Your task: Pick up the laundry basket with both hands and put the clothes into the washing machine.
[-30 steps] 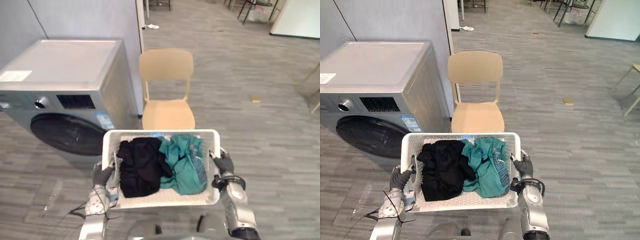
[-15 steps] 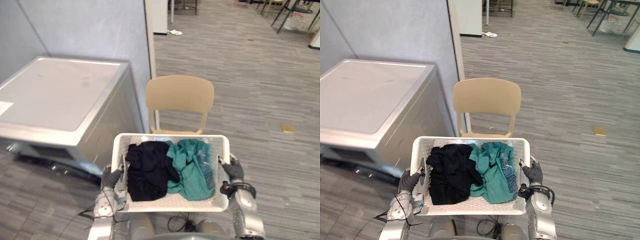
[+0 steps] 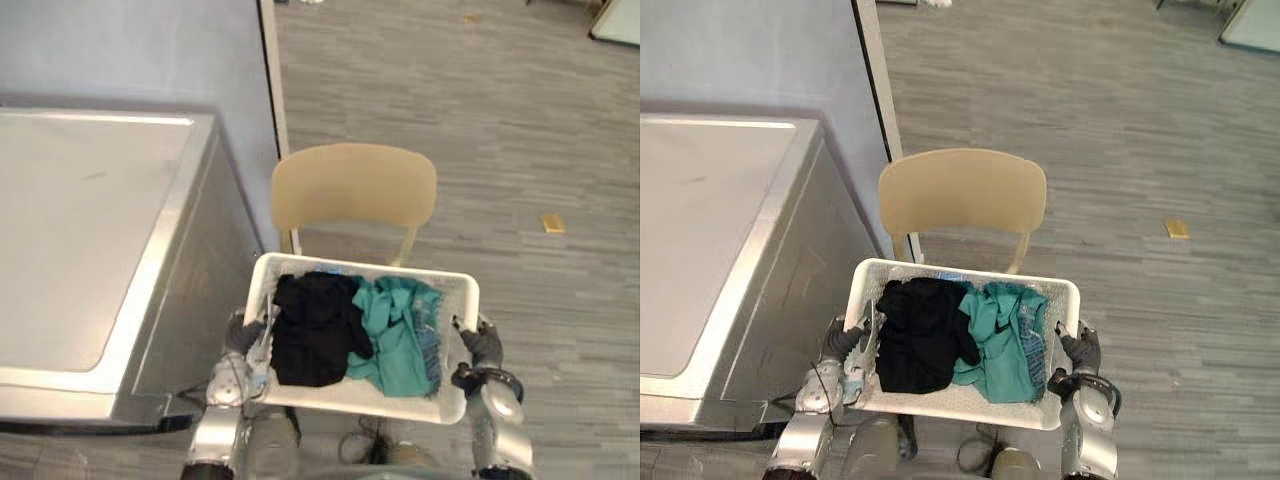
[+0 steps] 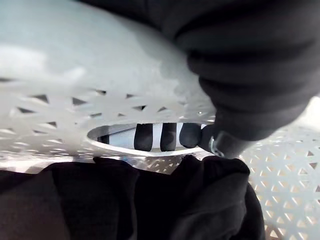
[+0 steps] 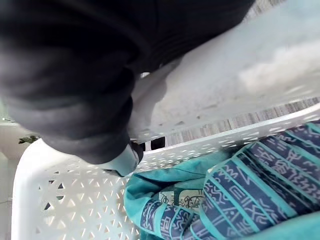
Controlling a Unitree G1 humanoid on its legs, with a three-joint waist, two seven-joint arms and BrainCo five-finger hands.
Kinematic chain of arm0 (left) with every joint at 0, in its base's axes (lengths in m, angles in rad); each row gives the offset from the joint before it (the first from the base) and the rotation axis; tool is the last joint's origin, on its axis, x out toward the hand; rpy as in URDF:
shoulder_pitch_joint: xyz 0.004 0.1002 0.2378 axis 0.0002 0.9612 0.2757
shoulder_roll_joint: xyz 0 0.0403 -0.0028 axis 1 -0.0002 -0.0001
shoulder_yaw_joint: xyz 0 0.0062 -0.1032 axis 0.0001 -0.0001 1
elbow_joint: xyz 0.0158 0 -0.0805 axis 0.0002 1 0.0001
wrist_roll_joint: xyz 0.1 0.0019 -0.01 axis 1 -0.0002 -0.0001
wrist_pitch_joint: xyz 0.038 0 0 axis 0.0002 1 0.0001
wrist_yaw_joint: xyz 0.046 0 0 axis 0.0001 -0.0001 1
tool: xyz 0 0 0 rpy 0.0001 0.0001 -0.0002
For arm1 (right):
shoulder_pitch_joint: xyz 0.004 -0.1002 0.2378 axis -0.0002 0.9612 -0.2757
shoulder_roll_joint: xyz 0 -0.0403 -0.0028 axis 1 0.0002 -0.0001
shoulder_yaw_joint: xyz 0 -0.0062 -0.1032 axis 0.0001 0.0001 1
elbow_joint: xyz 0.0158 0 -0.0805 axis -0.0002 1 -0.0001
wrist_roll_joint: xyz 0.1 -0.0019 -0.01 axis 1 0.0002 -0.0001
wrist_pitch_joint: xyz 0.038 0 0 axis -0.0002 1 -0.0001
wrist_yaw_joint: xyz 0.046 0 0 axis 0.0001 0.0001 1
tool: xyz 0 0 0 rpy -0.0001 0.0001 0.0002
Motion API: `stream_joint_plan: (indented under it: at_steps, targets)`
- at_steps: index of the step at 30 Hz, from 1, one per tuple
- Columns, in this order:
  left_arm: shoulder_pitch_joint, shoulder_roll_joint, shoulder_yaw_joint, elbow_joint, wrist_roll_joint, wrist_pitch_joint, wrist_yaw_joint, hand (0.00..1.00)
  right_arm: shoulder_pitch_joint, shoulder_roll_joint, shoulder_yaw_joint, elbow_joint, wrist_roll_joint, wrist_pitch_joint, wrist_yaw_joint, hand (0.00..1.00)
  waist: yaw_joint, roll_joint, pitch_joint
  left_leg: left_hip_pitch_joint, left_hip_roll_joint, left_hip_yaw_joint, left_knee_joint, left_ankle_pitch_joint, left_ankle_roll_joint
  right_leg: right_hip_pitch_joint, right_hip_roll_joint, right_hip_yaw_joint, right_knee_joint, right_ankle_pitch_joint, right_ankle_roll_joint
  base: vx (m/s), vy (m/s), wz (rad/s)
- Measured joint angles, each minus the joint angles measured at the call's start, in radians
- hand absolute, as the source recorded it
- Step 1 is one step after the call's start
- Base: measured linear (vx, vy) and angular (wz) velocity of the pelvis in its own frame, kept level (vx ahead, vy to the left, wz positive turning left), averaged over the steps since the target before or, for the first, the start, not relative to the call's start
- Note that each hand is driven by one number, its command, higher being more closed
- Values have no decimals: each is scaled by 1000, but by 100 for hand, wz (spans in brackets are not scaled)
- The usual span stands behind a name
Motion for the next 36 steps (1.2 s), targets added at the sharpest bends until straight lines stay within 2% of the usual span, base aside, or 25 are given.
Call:
stream_joint_plan:
  at_steps: [6, 10, 12, 14, 17, 20, 26, 30, 36]
  targets:
    - [-100, -6, 1, 109, -5, 0, -1, 100, -56, -25, -22, 8, 1, 30, -1, 100, 2, -13, 89, -103, 24, -2, 23, -11, -7, -106, 12, -1, 32, -4, -6, -84, -30, -9]
    - [-214, -5, 1, 235, -12, -1, 6, 100, -167, -81, -37, 130, 17, 37, -12, 100, 6, -15, 151, -177, 9, -14, 22, 7, 14, -185, 7, -6, 58, -5, -6, -42, -3, 3]
    - [-302, 11, -4, 285, -12, -5, 15, 100, -260, -137, -43, 235, 35, 42, -13, 100, 25, -17, 175, -225, 6, -21, 26, 24, 30, -228, 4, -13, 67, -5, -6, 12, 1, 9]
    - [-343, 9, -15, 288, -10, -19, 23, 100, -366, -203, -44, 325, 62, 46, -12, 100, 28, -14, 178, -247, -9, -30, 21, 36, 36, -251, -5, -18, 74, -4, -6, 32, 6, 15]
    - [-469, 28, -4, 325, -10, -23, 60, 100, -519, -260, -40, 405, 72, 48, -4, 100, 33, 4, 192, -298, -14, -67, 22, 49, 34, -275, -8, -52, 79, -3, -6, -6, -3, 26]
    - [-558, 60, -4, 317, -10, -23, 57, 100, -616, -301, -37, 419, 73, 48, 6, 100, 54, 4, 209, -347, -17, -84, 18, 63, 36, -322, -10, -68, 98, -3, -7, -15, -4, 16]
    - [-611, 82, -4, 230, -12, -23, 61, 100, -744, -399, 9, 434, 108, 49, 29, 100, 58, 6, 243, -408, -43, -126, 14, 70, 38, -366, -28, -115, 127, -3, -7, 24, 17, 18]
    - [-623, 83, -4, 188, -11, -23, 66, 100, -774, -432, 26, 437, 134, 48, 33, 100, 77, 3, 248, -418, -54, -127, -9, 79, 34, -385, -39, -122, 138, -3, -7, 26, -13, 5]
    - [-598, 80, -4, 158, -12, -23, 66, 100, -783, -445, 41, 476, 155, 39, 49, 100, 78, -4, 251, -407, -60, -130, -19, 95, 40, -374, -43, -138, 139, -3, -7, 78, -39, 7]
